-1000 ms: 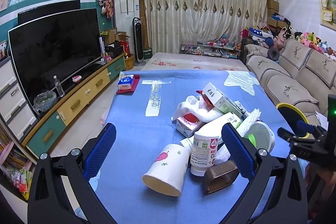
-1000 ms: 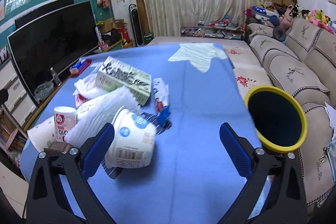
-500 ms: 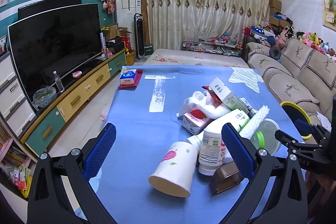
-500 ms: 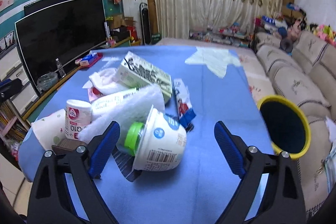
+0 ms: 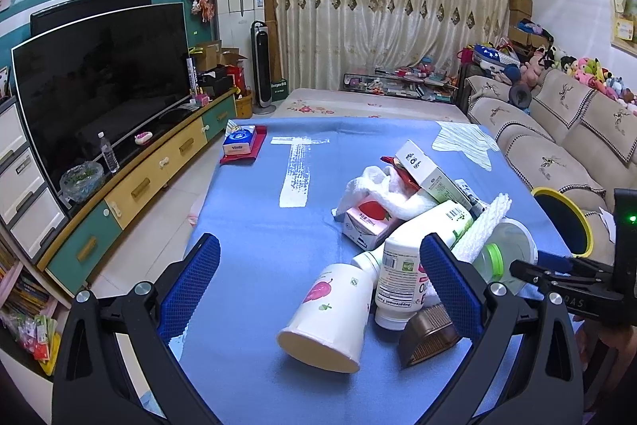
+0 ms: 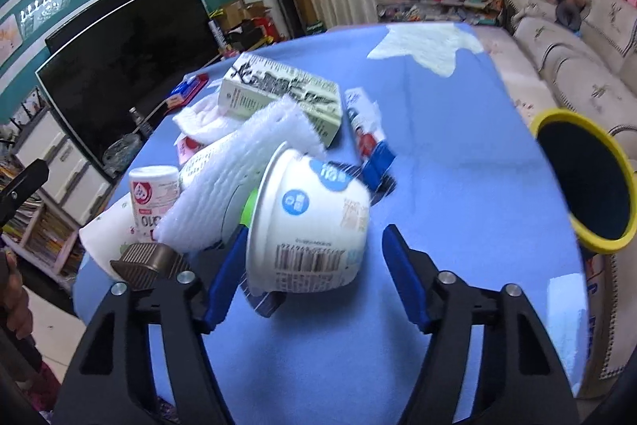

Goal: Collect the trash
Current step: 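Reach the right gripper to the white yogurt cup and grasp it, then carry the yogurt cup with the right gripper over the yellow-rimmed bin and release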

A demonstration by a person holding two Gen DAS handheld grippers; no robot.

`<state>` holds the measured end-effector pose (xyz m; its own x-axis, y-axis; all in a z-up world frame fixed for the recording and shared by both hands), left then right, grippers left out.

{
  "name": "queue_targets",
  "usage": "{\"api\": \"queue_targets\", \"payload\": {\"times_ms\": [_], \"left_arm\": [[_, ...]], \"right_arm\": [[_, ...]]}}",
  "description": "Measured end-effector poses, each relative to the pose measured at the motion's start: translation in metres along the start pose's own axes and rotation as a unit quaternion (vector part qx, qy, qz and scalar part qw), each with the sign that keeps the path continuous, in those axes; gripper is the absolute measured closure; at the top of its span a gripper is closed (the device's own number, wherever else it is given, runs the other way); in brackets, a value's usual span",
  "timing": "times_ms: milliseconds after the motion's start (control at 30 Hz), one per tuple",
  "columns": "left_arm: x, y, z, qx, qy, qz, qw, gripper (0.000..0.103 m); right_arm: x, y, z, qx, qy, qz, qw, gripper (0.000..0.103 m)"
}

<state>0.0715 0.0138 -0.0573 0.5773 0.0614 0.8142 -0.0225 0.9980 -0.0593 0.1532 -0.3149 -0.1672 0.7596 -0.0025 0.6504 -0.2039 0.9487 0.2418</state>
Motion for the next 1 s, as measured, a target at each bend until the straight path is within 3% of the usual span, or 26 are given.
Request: {"api": "queue_targets", "payload": {"times_ms": [33,167,267,367,533,700,1000], "left_arm": [[0.000,0.000,0.000,0.000,0.000,0.000,1.0000,0.004],[0.000,-0.001,-0.001,0.001,0.002,-0.001,1.0000,0.004],[-0.001,-0.002,-0.001,0.001,0.003,-0.002,1.0000,0.004],[-0.001,-0.003,-0.002,0.001,0.002,-0.002,1.0000,0.004],[-0.001,-0.005,-0.004,0.000,0.003,-0.005,1.0000,0.004],[-0.001,-0.008,-0.005,-0.002,0.004,-0.007,1.0000,0.004],[-0.002,-0.015,-0.008,-0.006,0.006,-0.016,0.9998,0.004]], "right_arm": [[-0.001,0.000,-0.001,0.004,0.005,-0.001,1.000,0.049],[-0.001,0.005,0.001,-0.006,-0.006,0.014,1.000,0.050],[0.001,0.012,0.008,-0.044,-0.026,0.047,0.998,0.050],[0.003,0.021,0.019,-0.105,-0.059,0.093,0.988,0.051],[0.008,0.031,0.032,-0.190,-0.107,0.170,0.961,0.053],[0.014,0.030,0.039,-0.198,-0.118,0.195,0.953,0.054],[0.022,0.000,0.032,-0.229,-0.119,0.167,0.952,0.054]]}}
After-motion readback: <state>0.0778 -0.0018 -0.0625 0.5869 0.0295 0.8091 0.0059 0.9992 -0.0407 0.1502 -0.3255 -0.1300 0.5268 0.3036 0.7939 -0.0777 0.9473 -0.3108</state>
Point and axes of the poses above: each gripper's, at about its wrist camera, not at the fingertips, and z roughly against the way its jaws point, y to its left, x to its top, the point moved 3 cm from there along -z, roughly the way its jaws point, and after that the axes turned 5 degrees about z, right-handed, at the moved point
